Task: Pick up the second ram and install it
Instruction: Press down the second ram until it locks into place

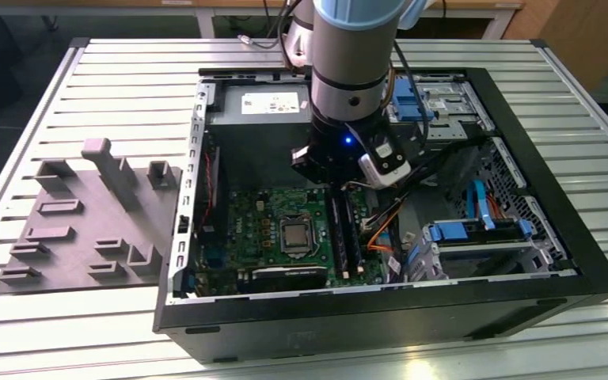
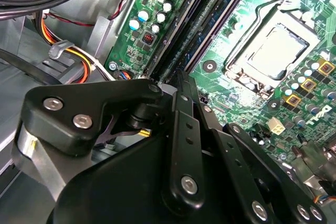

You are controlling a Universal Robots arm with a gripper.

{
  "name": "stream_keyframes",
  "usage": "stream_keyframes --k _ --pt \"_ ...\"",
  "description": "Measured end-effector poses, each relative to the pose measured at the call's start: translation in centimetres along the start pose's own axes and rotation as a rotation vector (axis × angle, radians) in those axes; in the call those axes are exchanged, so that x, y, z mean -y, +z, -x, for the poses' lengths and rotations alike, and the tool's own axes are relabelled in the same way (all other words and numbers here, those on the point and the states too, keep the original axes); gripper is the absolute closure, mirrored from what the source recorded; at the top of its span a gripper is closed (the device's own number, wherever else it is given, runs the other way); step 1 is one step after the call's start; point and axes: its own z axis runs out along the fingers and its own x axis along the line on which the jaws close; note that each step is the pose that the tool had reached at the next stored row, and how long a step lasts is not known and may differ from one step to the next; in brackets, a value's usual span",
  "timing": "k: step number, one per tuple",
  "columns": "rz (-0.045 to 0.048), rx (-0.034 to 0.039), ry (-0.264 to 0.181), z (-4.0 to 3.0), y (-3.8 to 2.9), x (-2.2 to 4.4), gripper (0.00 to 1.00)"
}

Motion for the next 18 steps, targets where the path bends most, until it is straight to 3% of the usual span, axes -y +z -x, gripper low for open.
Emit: stream_keyframes --k 18 --pt "-0.0001 -0.0001 0.000 -0.01 0.27 0.01 0.89"
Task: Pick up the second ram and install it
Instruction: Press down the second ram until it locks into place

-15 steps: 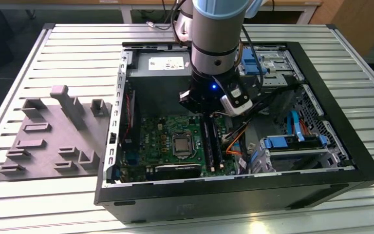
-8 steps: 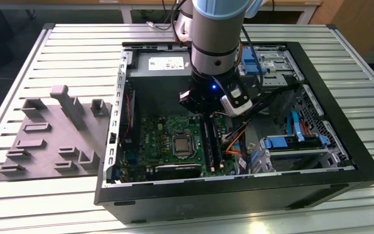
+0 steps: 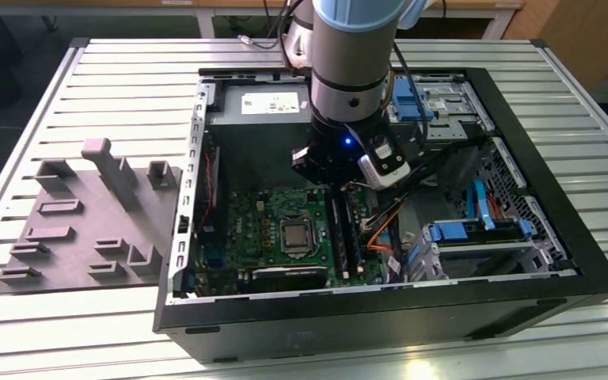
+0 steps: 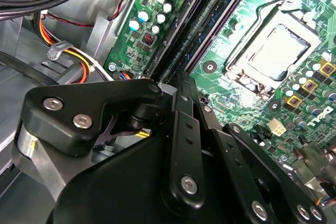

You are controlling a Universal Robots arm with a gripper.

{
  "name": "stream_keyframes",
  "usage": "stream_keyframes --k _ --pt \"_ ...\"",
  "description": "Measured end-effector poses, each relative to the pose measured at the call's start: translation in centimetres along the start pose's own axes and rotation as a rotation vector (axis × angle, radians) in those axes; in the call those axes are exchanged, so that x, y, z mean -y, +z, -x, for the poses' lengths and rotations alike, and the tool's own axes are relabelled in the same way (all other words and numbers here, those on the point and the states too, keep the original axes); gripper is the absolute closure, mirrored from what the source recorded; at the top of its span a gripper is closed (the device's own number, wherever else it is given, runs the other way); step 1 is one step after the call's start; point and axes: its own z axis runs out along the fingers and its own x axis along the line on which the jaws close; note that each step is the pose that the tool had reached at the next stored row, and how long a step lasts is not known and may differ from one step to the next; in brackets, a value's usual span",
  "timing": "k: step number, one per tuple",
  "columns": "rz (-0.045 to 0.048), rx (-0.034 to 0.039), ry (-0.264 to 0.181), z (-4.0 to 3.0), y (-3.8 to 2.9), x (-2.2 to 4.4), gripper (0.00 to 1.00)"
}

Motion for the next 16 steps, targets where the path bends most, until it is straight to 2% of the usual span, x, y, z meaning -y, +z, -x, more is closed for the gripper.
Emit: stream_keyframes --k 3,10,16 --pt "0.0016 0.0008 0.000 0.02 -0.32 -0.03 0.89" --pt "-0.0013 0.0001 0.000 0.06 -1.33 -0.01 0.89" --pt "-0.0017 0.0001 0.000 0.06 -1.51 -0.01 0.89"
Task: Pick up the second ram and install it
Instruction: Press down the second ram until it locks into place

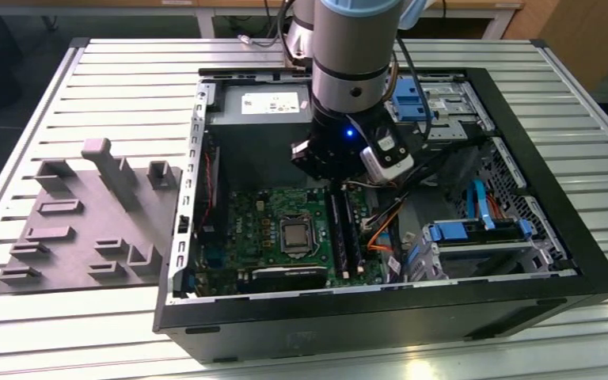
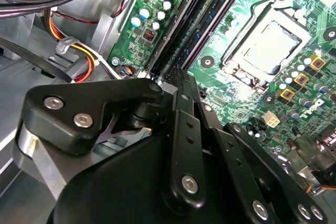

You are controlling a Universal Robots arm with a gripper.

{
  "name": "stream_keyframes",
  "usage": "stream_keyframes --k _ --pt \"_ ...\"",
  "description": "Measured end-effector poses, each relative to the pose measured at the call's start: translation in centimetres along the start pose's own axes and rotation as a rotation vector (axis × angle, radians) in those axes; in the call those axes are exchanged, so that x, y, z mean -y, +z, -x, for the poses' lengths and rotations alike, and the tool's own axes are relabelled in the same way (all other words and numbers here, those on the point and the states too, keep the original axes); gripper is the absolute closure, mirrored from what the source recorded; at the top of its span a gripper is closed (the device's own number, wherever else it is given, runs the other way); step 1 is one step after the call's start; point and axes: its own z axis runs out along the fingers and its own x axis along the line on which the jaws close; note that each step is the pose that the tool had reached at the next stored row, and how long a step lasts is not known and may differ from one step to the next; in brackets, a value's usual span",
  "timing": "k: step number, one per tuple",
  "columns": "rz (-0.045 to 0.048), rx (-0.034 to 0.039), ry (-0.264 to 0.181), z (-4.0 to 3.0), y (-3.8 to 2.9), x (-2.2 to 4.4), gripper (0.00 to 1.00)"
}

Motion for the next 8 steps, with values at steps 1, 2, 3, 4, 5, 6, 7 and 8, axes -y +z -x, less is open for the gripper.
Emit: stream_keyframes --k 1,2,3,4,5,6,7,8 --pt "-0.0002 0.0000 0.000 0.00 -0.01 0.00 0.89" --pt "-0.0001 0.0000 0.000 0.00 -0.01 0.00 0.89" --pt "-0.0001 0.0000 0.000 0.00 -0.02 0.00 0.89" --pt "-0.0003 0.0000 0.000 0.00 -0.02 0.00 0.89" --pt "-0.0003 0.0000 0.000 0.00 -0.03 0.00 0.89" --pt "-0.0005 -0.0001 0.000 0.00 -0.04 0.01 0.89" --pt "-0.0006 -0.0001 0.000 -0.01 -0.04 0.03 0.89" --pt "-0.0004 -0.0001 0.000 -0.01 -0.03 0.05 0.89"
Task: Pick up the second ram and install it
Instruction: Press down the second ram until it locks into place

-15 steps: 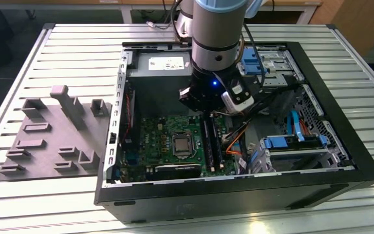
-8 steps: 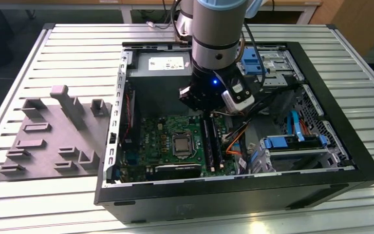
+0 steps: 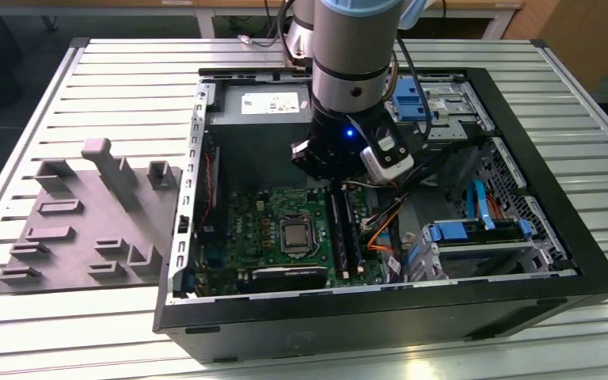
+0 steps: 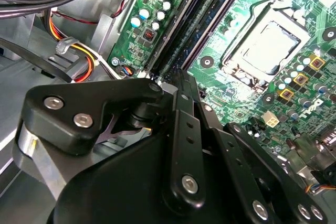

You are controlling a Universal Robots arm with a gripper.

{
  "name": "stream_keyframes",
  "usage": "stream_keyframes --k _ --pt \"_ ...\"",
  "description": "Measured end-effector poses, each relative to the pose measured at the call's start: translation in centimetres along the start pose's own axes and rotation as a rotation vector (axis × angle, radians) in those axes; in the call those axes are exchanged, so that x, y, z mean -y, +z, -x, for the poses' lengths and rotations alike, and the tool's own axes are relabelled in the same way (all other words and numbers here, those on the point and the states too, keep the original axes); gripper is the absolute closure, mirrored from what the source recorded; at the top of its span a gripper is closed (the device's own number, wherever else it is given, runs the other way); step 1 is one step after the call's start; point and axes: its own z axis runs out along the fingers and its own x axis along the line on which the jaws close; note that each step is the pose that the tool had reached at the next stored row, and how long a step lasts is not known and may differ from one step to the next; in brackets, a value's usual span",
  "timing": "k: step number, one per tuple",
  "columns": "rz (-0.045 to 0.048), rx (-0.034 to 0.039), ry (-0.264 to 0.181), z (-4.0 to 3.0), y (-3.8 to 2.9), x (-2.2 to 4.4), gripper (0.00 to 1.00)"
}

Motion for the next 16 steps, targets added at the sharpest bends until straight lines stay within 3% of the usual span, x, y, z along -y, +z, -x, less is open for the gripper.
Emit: stream_keyframes --k 16 --pt "0.0001 0.0000 0.000 0.01 0.00 0.55 0.89"
